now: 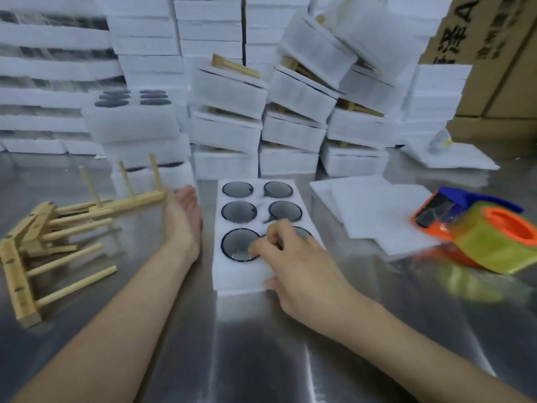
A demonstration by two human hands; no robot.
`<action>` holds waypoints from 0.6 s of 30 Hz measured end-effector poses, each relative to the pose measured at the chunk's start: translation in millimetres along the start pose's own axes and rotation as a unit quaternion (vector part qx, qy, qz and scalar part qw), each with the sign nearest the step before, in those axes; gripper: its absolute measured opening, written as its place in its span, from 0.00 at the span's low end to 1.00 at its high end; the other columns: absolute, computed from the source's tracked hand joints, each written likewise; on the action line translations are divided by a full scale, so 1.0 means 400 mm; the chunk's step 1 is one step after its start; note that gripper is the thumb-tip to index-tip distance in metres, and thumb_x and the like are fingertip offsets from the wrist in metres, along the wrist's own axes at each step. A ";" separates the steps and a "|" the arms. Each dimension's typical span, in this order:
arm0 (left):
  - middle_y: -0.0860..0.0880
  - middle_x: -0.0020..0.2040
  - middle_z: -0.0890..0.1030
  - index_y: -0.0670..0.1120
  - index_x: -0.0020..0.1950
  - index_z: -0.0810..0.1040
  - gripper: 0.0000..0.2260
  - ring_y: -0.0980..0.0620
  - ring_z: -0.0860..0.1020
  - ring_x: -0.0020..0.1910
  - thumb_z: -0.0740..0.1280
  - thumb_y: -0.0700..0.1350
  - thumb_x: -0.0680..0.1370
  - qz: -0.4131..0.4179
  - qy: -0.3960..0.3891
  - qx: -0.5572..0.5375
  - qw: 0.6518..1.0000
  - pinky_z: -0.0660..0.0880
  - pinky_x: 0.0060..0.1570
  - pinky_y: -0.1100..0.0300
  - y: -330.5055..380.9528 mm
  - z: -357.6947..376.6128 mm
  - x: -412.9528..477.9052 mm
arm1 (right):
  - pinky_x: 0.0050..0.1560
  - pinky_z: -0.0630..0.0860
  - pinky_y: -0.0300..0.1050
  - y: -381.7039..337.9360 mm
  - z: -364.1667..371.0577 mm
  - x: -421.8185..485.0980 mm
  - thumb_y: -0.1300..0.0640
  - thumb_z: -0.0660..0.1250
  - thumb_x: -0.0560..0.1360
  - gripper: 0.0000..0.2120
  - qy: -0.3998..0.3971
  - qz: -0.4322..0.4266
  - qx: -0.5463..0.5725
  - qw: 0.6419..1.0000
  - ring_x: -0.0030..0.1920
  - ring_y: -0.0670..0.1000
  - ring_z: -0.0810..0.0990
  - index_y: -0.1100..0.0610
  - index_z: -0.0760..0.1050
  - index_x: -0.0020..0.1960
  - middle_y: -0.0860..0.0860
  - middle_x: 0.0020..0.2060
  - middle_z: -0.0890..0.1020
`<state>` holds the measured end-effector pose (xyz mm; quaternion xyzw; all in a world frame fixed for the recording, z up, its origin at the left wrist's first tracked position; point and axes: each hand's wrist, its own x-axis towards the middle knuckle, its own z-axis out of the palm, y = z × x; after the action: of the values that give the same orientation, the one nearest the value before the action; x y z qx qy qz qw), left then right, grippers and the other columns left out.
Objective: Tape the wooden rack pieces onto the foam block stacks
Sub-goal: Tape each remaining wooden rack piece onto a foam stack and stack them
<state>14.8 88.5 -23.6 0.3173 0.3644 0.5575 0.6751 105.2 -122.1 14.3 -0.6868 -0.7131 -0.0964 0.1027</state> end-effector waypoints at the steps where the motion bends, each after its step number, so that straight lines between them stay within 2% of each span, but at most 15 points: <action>1: 0.44 0.72 0.69 0.39 0.71 0.68 0.23 0.49 0.66 0.72 0.50 0.52 0.84 -0.003 -0.035 0.021 0.999 0.60 0.73 0.57 -0.002 0.001 -0.013 | 0.49 0.64 0.41 0.014 0.008 -0.008 0.57 0.65 0.75 0.22 -0.031 -0.001 0.032 0.999 0.46 0.49 0.65 0.47 0.65 0.67 0.47 0.57 0.63; 2: 0.44 0.71 0.71 0.41 0.70 0.71 0.21 0.50 0.70 0.69 0.53 0.51 0.83 -0.014 -0.061 0.032 0.998 0.65 0.70 0.58 -0.008 0.005 -0.031 | 0.49 0.65 0.41 0.027 0.005 -0.006 0.52 0.64 0.77 0.20 -0.044 -0.003 0.088 0.995 0.47 0.48 0.69 0.46 0.65 0.67 0.44 0.56 0.65; 3: 0.44 0.66 0.76 0.42 0.66 0.75 0.19 0.51 0.76 0.63 0.56 0.51 0.82 -0.036 -0.103 0.044 0.993 0.72 0.62 0.59 -0.009 0.016 -0.059 | 0.47 0.68 0.41 0.040 -0.009 0.005 0.47 0.63 0.78 0.19 -0.044 0.008 0.168 0.985 0.47 0.45 0.73 0.43 0.66 0.67 0.41 0.53 0.69; 4: 0.43 0.59 0.80 0.43 0.61 0.79 0.17 0.49 0.81 0.54 0.57 0.50 0.81 -0.066 -0.150 0.043 0.986 0.78 0.52 0.60 -0.015 0.023 -0.076 | 0.47 0.71 0.42 0.060 -0.024 0.021 0.45 0.62 0.78 0.18 -0.016 0.027 0.236 0.971 0.45 0.42 0.76 0.41 0.67 0.67 0.40 0.49 0.73; 5: 0.41 0.54 0.82 0.43 0.58 0.80 0.16 0.46 0.83 0.49 0.58 0.50 0.81 -0.086 -0.177 0.045 0.979 0.80 0.46 0.58 -0.018 0.030 -0.097 | 0.48 0.73 0.44 0.093 -0.040 0.045 0.45 0.61 0.78 0.17 0.037 0.053 0.263 0.963 0.43 0.42 0.77 0.40 0.67 0.67 0.40 0.45 0.76; 6: 0.38 0.55 0.81 0.41 0.61 0.78 0.17 0.42 0.82 0.51 0.59 0.51 0.80 -0.092 -0.189 0.055 0.976 0.80 0.50 0.52 -0.018 0.032 -0.111 | 0.49 0.74 0.46 0.131 -0.053 0.069 0.48 0.61 0.79 0.17 0.096 0.085 0.237 0.963 0.45 0.43 0.78 0.40 0.67 0.67 0.41 0.45 0.78; 8: 0.35 0.64 0.75 0.40 0.70 0.70 0.23 0.34 0.75 0.63 0.60 0.52 0.79 -0.094 -0.184 0.056 0.977 0.70 0.64 0.38 -0.020 0.028 -0.114 | 0.53 0.74 0.49 0.207 -0.059 0.098 0.54 0.61 0.77 0.21 0.151 0.170 0.127 0.966 0.55 0.50 0.76 0.45 0.67 0.69 0.46 0.53 0.79; 9: 0.34 0.66 0.74 0.39 0.71 0.68 0.25 0.33 0.72 0.65 0.61 0.52 0.78 -0.093 -0.182 0.055 0.977 0.66 0.66 0.36 -0.018 0.027 -0.114 | 0.59 0.71 0.51 0.239 -0.047 0.100 0.56 0.62 0.76 0.24 0.122 0.223 0.062 0.965 0.62 0.55 0.72 0.49 0.64 0.72 0.51 0.61 0.76; 10: 0.34 0.66 0.73 0.39 0.71 0.68 0.25 0.33 0.72 0.65 0.62 0.52 0.78 -0.091 -0.180 0.055 0.978 0.65 0.66 0.35 -0.017 0.025 -0.108 | 0.66 0.65 0.52 0.261 -0.025 0.095 0.55 0.62 0.76 0.27 0.056 0.277 0.003 0.959 0.69 0.59 0.66 0.52 0.61 0.74 0.56 0.69 0.69; 12: 0.34 0.66 0.73 0.39 0.70 0.68 0.25 0.34 0.73 0.65 0.63 0.51 0.77 -0.081 -0.173 0.065 0.979 0.67 0.66 0.35 -0.020 0.023 -0.099 | 0.73 0.54 0.55 0.282 0.031 0.071 0.52 0.61 0.77 0.30 -0.074 0.345 -0.064 0.933 0.74 0.65 0.54 0.56 0.54 0.76 0.63 0.75 0.55; 13: 0.34 0.66 0.73 0.38 0.70 0.68 0.25 0.35 0.74 0.64 0.63 0.50 0.77 -0.077 -0.166 0.072 0.981 0.67 0.66 0.36 -0.023 0.021 -0.097 | 0.71 0.57 0.56 0.287 0.050 0.058 0.51 0.60 0.78 0.29 -0.100 0.364 -0.065 0.924 0.73 0.66 0.56 0.58 0.55 0.75 0.65 0.73 0.56; 14: 0.35 0.64 0.74 0.39 0.69 0.68 0.24 0.36 0.76 0.62 0.63 0.50 0.77 -0.071 -0.165 0.075 0.981 0.69 0.65 0.38 -0.024 0.021 -0.094 | 0.64 0.63 0.54 0.295 0.060 0.051 0.53 0.60 0.77 0.27 -0.095 0.376 -0.051 0.920 0.69 0.66 0.62 0.60 0.59 0.73 0.66 0.69 0.62; 16: 0.38 0.59 0.75 0.41 0.66 0.70 0.20 0.40 0.77 0.55 0.63 0.49 0.78 -0.043 -0.160 0.081 0.983 0.73 0.57 0.44 -0.030 0.021 -0.085 | 0.48 0.66 0.50 0.309 0.054 0.051 0.56 0.60 0.77 0.19 -0.036 0.379 -0.015 0.925 0.59 0.64 0.71 0.61 0.65 0.66 0.62 0.58 0.73; 18: 0.39 0.59 0.76 0.41 0.68 0.69 0.21 0.40 0.77 0.56 0.64 0.49 0.78 -0.043 -0.157 0.079 0.983 0.72 0.59 0.42 -0.034 0.018 -0.080 | 0.44 0.65 0.51 0.320 0.036 0.054 0.60 0.58 0.77 0.13 0.048 0.376 0.010 0.925 0.54 0.66 0.74 0.62 0.69 0.60 0.63 0.50 0.76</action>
<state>24.5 54.3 -26.8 0.4371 0.3098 0.4406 0.7203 232.3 -92.6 6.0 -0.8979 -0.3978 -0.0766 0.1721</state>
